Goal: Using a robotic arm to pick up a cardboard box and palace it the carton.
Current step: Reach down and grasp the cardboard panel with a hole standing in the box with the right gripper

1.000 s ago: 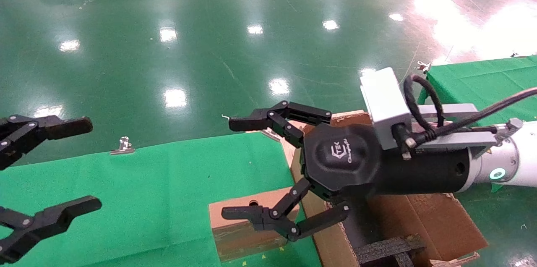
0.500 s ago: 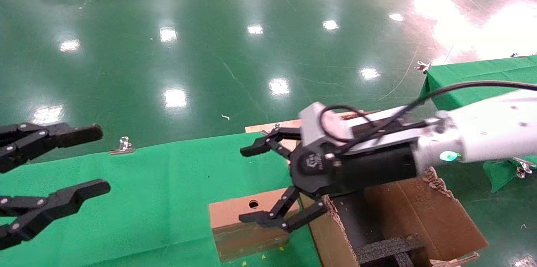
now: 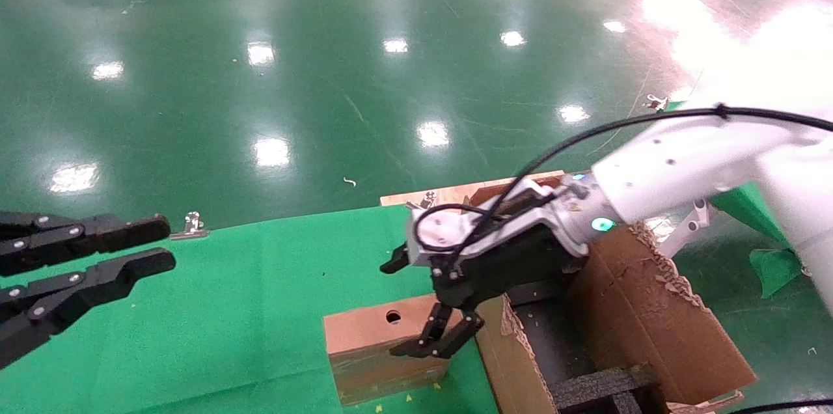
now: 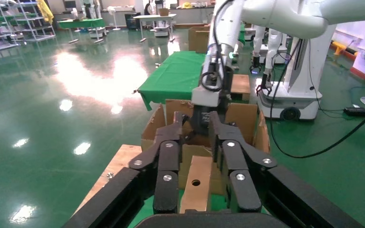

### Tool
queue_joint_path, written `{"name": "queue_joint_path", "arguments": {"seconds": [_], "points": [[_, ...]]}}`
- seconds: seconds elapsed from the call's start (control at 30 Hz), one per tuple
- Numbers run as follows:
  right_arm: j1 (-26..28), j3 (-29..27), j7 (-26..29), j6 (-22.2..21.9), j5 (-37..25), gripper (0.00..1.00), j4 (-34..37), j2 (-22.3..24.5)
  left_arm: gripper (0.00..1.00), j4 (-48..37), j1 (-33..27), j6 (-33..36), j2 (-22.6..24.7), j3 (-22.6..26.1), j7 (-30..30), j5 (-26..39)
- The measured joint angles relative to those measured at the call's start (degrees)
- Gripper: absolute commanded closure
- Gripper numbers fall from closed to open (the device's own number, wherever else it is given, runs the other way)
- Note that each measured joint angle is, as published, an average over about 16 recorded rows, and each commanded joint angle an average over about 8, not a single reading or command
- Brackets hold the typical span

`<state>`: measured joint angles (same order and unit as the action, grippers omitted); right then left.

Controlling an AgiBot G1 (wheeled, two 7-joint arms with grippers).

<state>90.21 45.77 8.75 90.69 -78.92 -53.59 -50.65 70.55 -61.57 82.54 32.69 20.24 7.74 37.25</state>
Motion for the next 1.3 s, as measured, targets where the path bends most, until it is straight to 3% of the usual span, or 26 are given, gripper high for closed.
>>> {"name": "queue_joint_path", "arguments": {"seconds": [0.4,0.53,0.6,0.67,0.7,0.8,0.87,1.3], "points": [[6.84,11.53,-5.96,-0.22,-6.37,0.0,9.65,-8.47,0.99,0.0,0.0,0.0,0.0,0.0,0.0,0.0],[8.15,14.23,-7.73,-0.46,-7.81,0.0,11.86,-10.5,0.52,0.0,0.0,0.0,0.0,0.0,0.0,0.0],[8.64,15.25,-8.48,-0.6,-8.39,0.16,12.83,-11.32,0.27,0.0,0.0,-0.01,0.0,0.0,0.0,0.0],[9.03,16.03,-9.09,-0.73,-8.86,0.41,13.59,-11.97,0.03,-0.01,0.0,-0.01,0.0,0.0,0.0,0.0],[9.2,16.34,-9.34,-0.79,-9.07,0.54,13.9,-12.25,0.0,-0.01,0.01,-0.01,0.0,0.0,0.0,0.0],[9.53,16.93,-9.85,-0.95,-9.47,0.92,14.59,-12.81,0.0,-0.01,0.01,-0.01,-0.01,0.0,0.0,0.0],[9.66,17.12,-10.06,-1.02,-9.64,1.0,14.84,-13.0,0.0,-0.01,0.01,-0.01,-0.01,0.0,0.0,0.0],[9.53,16.92,-10.03,-1.02,-9.41,1.0,14.48,-12.82,0.0,-0.02,0.01,-0.02,-0.01,0.0,0.0,-0.01]]}}
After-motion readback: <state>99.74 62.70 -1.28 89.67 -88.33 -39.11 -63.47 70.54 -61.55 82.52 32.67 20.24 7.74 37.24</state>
